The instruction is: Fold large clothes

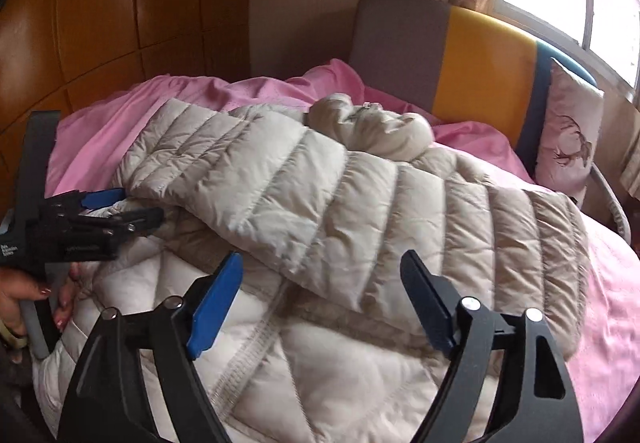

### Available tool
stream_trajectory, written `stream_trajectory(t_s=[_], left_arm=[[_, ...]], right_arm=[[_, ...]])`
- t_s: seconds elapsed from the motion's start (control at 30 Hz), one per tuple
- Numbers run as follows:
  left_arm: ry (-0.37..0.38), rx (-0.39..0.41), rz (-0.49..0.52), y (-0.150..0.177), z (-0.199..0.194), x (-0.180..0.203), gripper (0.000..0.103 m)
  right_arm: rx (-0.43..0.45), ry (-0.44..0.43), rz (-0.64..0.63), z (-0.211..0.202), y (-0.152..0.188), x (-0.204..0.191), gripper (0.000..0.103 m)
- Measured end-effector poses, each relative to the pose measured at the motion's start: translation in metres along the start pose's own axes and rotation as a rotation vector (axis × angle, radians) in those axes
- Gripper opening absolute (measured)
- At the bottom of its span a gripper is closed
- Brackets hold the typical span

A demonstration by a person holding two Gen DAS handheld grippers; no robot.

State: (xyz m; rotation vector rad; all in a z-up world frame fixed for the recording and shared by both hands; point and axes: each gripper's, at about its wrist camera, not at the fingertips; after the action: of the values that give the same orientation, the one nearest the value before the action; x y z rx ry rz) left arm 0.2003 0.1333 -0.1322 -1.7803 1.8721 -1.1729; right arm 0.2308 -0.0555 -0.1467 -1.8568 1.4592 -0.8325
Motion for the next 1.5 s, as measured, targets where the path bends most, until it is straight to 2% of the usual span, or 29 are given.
stream_trajectory(t_s=[0.07, 0.13, 0.27, 0.33, 0.4, 0.43, 0.47, 0.53, 0.6, 0.67, 0.73, 0.8, 0.87, 0.97, 1.03, 1.07, 1.1, 1.13, 1.2, 1.27, 1.37, 1.5], left_arm=[[0.047, 0.045, -0.055, -0.004, -0.021, 0.004, 0.099], [0.092, 0.083, -0.096, -0.013, -0.034, 0.01, 0.099], [0.134, 0.116, -0.077, -0.038, -0.034, 0.035, 0.098], [0.127, 0.099, -0.041, -0.052, -0.018, 0.052, 0.087], [0.118, 0.048, -0.012, -0.061, 0.005, 0.065, 0.064], [0.107, 0.012, -0.001, -0.065, 0.02, 0.069, 0.057], [0.08, -0.021, 0.013, -0.066, 0.034, 0.072, 0.044], [-0.002, -0.068, 0.045, -0.065, 0.058, 0.072, 0.035], [-0.058, -0.105, 0.045, -0.062, 0.075, 0.063, 0.02], [-0.078, -0.137, -0.001, -0.054, 0.089, 0.045, 0.016], [-0.066, -0.131, -0.017, -0.049, 0.096, 0.034, 0.016], [-0.083, -0.131, 0.007, -0.047, 0.1, 0.037, 0.016], [-0.107, -0.132, 0.048, -0.045, 0.104, 0.042, 0.016], [-0.076, -0.126, 0.037, -0.047, 0.097, 0.047, 0.018], [-0.01, -0.14, 0.024, -0.049, 0.082, 0.048, 0.038], [0.018, -0.141, 0.017, -0.051, 0.073, 0.046, 0.064], [0.033, -0.121, 0.01, -0.051, 0.059, 0.046, 0.085], [0.037, -0.07, 0.011, -0.05, 0.037, 0.045, 0.089], [0.072, -0.002, 0.019, -0.044, 0.003, 0.041, 0.09], [0.086, 0.014, 0.006, -0.036, -0.022, 0.033, 0.09], [0.095, 0.035, -0.029, -0.018, -0.059, 0.014, 0.09], [0.063, 0.043, -0.069, 0.016, -0.099, -0.019, 0.09]], right_arm=[[0.003, 0.061, 0.075, -0.006, 0.01, 0.026, 0.087], [0.011, 0.158, 0.146, -0.007, 0.013, 0.05, 0.09], [-0.031, 0.369, 0.285, 0.003, 0.011, 0.101, 0.09], [-0.052, 0.417, 0.361, 0.01, 0.008, 0.123, 0.091], [-0.071, 0.445, 0.398, 0.015, 0.007, 0.136, 0.091], [-0.078, 0.46, 0.399, 0.02, 0.007, 0.139, 0.091], [-0.086, 0.465, 0.39, 0.022, 0.008, 0.142, 0.091], [-0.1, 0.468, 0.367, 0.033, 0.007, 0.142, 0.091], [-0.134, 0.467, 0.359, 0.043, 0.01, 0.154, 0.092], [-0.195, 0.479, 0.373, 0.06, 0.017, 0.161, 0.095], [-0.27, 0.474, 0.389, 0.083, 0.03, 0.169, 0.096], [-0.307, 0.442, 0.431, 0.096, 0.04, 0.176, 0.098], [-0.315, 0.432, 0.449, 0.097, 0.043, 0.179, 0.099], [-0.295, 0.407, 0.476, 0.081, 0.04, 0.185, 0.099], [-0.237, 0.4, 0.495, 0.052, 0.034, 0.185, 0.099], [-0.204, 0.381, 0.497, 0.034, 0.031, 0.183, 0.099], [-0.18, 0.359, 0.488, 0.019, 0.029, 0.18, 0.099], [-0.161, 0.341, 0.469, 0.003, 0.029, 0.176, 0.099], [-0.136, 0.304, 0.42, -0.025, 0.03, 0.167, 0.099], [-0.126, 0.249, 0.376, -0.049, 0.04, 0.159, 0.099], [-0.144, 0.18, 0.338, -0.08, 0.066, 0.15, 0.092], [-0.177, 0.063, 0.403, -0.112, 0.112, 0.15, 0.083]])
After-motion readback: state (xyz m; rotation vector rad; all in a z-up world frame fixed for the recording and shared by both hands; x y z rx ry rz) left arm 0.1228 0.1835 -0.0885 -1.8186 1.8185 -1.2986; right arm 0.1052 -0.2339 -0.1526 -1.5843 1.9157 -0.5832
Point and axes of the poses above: each gripper's, at about its wrist camera, not at the fingertips, and z roughly the way its jaws point, x to its right, y to its underside, and after that the axes turned 10 degrees about y, right-handed
